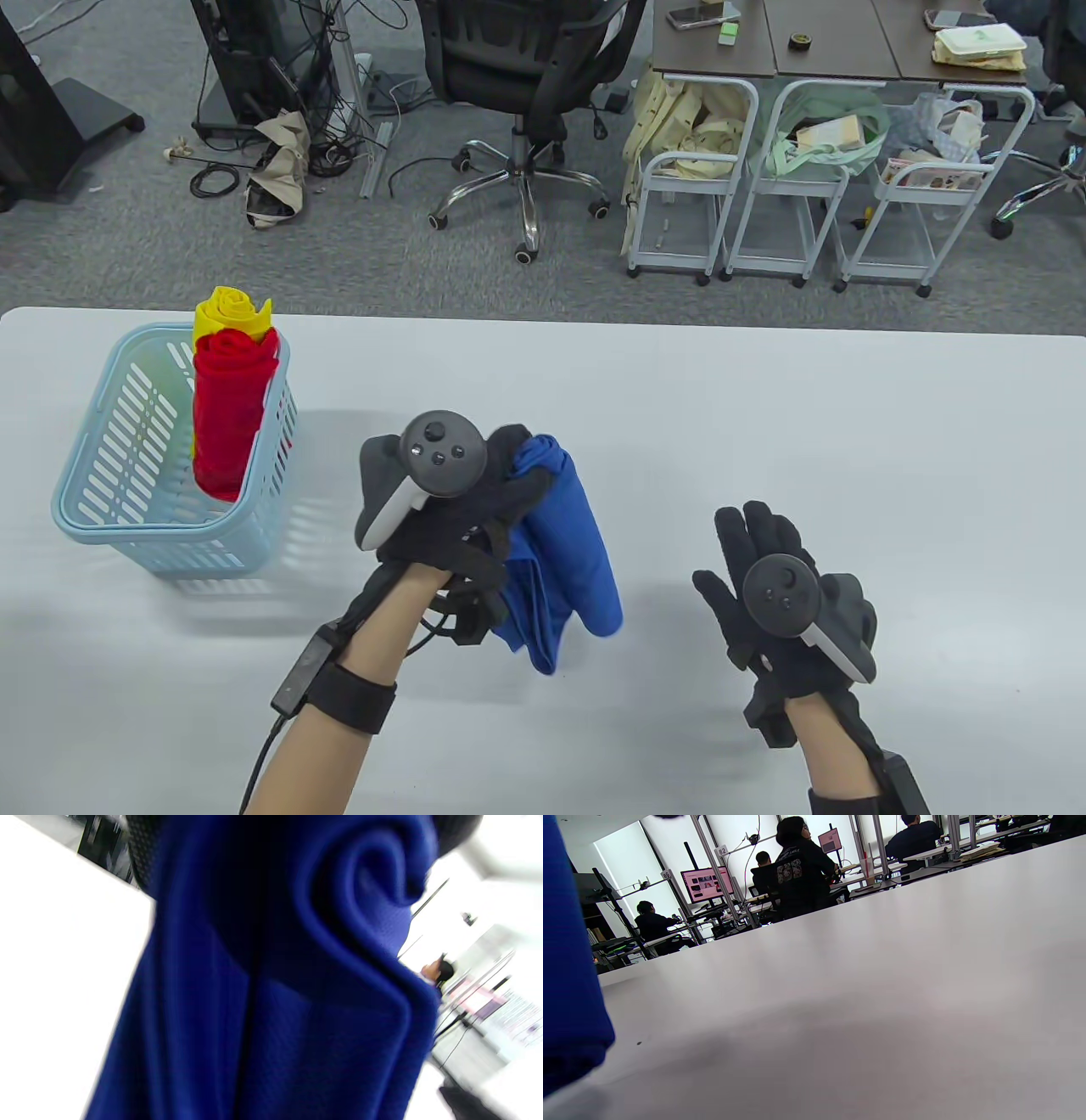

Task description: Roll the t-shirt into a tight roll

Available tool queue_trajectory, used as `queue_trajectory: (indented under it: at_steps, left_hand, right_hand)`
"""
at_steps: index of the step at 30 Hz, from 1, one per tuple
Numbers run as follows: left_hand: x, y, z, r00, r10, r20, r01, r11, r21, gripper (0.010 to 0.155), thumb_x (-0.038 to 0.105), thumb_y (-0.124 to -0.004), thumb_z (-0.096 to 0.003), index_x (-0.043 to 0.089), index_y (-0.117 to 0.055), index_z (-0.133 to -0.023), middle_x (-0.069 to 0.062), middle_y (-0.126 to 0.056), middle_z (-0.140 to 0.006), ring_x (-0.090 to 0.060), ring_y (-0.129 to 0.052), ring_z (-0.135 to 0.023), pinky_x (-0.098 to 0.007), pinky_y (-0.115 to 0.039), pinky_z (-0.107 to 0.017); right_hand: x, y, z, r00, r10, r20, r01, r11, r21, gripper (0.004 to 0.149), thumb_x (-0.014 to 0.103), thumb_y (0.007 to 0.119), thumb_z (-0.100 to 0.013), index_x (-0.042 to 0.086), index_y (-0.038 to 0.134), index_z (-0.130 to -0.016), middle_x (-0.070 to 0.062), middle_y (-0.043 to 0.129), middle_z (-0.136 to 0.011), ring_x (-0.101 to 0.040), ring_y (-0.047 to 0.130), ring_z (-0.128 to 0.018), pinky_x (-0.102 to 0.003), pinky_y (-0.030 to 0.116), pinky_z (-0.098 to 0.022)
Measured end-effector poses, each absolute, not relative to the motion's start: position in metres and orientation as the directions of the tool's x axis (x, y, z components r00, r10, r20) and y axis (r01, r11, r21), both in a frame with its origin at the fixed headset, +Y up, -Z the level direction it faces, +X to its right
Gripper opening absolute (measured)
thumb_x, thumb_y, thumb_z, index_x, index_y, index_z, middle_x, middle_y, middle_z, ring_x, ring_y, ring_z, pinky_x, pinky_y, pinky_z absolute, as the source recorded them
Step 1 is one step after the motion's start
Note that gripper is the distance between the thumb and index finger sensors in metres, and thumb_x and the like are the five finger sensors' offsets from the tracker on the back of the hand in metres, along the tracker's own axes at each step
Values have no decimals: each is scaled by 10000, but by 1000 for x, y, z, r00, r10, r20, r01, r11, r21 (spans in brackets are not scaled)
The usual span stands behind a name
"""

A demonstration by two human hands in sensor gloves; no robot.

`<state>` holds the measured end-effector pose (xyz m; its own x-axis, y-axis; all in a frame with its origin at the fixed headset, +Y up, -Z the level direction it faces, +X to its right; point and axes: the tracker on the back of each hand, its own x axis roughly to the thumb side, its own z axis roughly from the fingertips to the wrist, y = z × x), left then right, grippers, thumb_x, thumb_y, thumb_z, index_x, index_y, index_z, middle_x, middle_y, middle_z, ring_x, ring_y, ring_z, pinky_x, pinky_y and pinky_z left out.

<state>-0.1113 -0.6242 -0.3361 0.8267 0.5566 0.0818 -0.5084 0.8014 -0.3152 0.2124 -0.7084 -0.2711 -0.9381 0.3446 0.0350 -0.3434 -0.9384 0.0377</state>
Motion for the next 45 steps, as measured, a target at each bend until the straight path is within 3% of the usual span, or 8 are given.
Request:
queue_trajectory:
  at_steps: [6,11,18,22,32,36,40,45]
  left_hand:
    - [-103,-677,-317,939,289,184,-194,892,-409,682,550,-574,-620,222,-457,-1207,-151,-576,-1250,-422,-693,-1063,-574,-665,-715]
    - [-107,-718,-289,914,280,293,-96,852,-515,648,556,-587,-614,313,-486,-1206,-77,-500,-1303,-402,-522,-1162,-620,-568,-764]
    - [-107,-768,-271,918,97,385,125,850,-512,724,610,-552,-596,379,-232,-1202,11,-156,-1306,-358,-252,-1200,-657,-384,-801]
    - [-108,-769,-275,919,100,382,120,851,-511,713,566,-621,-596,408,-257,-1189,35,-177,-1304,-333,-273,-1206,-653,-387,-806]
    - [-111,-765,-276,920,62,388,149,859,-490,703,543,-666,-585,419,-319,-1183,47,-237,-1308,-334,-356,-1209,-649,-444,-802]
    - [-111,-766,-276,918,72,391,144,857,-495,701,546,-644,-591,417,-293,-1184,44,-212,-1306,-340,-328,-1206,-646,-434,-805]
    - [-112,-768,-275,918,81,389,139,852,-505,701,551,-614,-597,414,-256,-1185,40,-168,-1302,-347,-290,-1203,-644,-418,-809]
    - [-115,-768,-277,923,78,376,131,857,-499,704,565,-615,-592,419,-260,-1183,44,-175,-1300,-318,-295,-1209,-641,-422,-809]
  right_hand:
    - [204,-710,-270,-947,316,54,-314,-948,48,734,563,591,-557,263,298,-1160,-131,228,-1213,-447,280,-1118,-595,372,-750]
    - [164,-726,-265,-946,272,177,-245,-957,158,675,554,721,-514,273,562,-1107,-133,445,-1193,-437,506,-1080,-574,500,-719]
    - [101,-761,-262,-954,50,295,18,-975,221,808,566,810,-458,267,449,-1116,-115,438,-1169,-362,638,-992,-528,560,-690]
    - [99,-753,-267,-972,-58,229,87,-989,118,487,408,770,-546,301,585,-983,-24,649,-1038,-219,824,-812,-445,678,-622]
    - [198,-738,-291,-970,30,-240,-46,-997,61,382,313,717,-546,245,754,-920,-22,892,-789,-136,992,-489,-383,809,-422]
    - [221,-732,-282,-955,110,-276,-127,-991,46,473,375,748,-532,222,696,-976,-72,817,-890,-194,957,-594,-419,778,-480]
    - [181,-712,-270,-975,221,18,-220,-975,35,479,433,741,-549,283,672,-998,-101,610,-1057,-263,805,-813,-470,660,-620]
    - [114,-740,-259,-961,23,277,20,-988,151,702,560,798,-440,327,599,-1072,-77,443,-1188,-386,501,-1077,-582,469,-731]
